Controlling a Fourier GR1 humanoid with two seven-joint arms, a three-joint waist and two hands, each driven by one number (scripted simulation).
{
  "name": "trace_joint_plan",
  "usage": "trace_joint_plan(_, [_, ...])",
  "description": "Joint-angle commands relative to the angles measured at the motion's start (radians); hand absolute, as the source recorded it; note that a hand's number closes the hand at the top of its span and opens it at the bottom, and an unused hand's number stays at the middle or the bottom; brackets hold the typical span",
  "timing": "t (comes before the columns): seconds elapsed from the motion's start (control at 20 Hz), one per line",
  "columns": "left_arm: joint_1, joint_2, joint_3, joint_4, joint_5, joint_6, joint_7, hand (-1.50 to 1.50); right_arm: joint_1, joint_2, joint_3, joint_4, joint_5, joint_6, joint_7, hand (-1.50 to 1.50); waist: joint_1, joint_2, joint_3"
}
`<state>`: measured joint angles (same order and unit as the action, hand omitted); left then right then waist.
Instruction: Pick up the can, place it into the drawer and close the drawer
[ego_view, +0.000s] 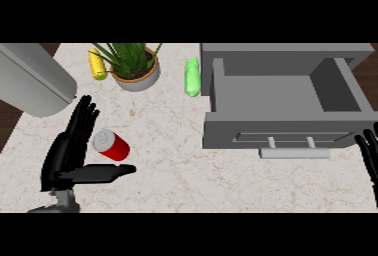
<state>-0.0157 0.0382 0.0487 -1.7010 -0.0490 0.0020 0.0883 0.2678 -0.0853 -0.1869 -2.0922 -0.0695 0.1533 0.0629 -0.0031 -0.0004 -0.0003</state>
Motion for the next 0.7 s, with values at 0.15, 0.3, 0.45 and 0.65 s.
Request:
trace_joint_plan(0.15, [-0.025,0.040,0.068,0.165,0.018,-0.027,-0.132,-1.50,0.010,0.023,-0.016,0.050,0.002,0.028,-0.053,-1.50,-0.001,0.000,0.000])
trace_joint_plan(0.3, [0.034,0.053,0.080,0.154,0.044,-0.061,-0.154,-1.50,0.018,0.027,-0.024,0.056,0.005,0.043,-0.073,-1.50,0.001,0.000,0.000])
trace_joint_plan(0.45, [0.022,0.036,0.083,0.253,0.016,-0.033,-0.240,-1.50,-0.056,-0.002,-0.036,0.005,-0.010,0.018,0.059,-1.50,0.001,0.000,0.000])
trace_joint_plan(0.65, [0.013,0.083,0.119,0.272,0.046,-0.073,-0.229,-1.50,0.035,0.054,-0.022,0.080,0.032,0.050,-0.130,-1.50,0.000,0.000,0.000])
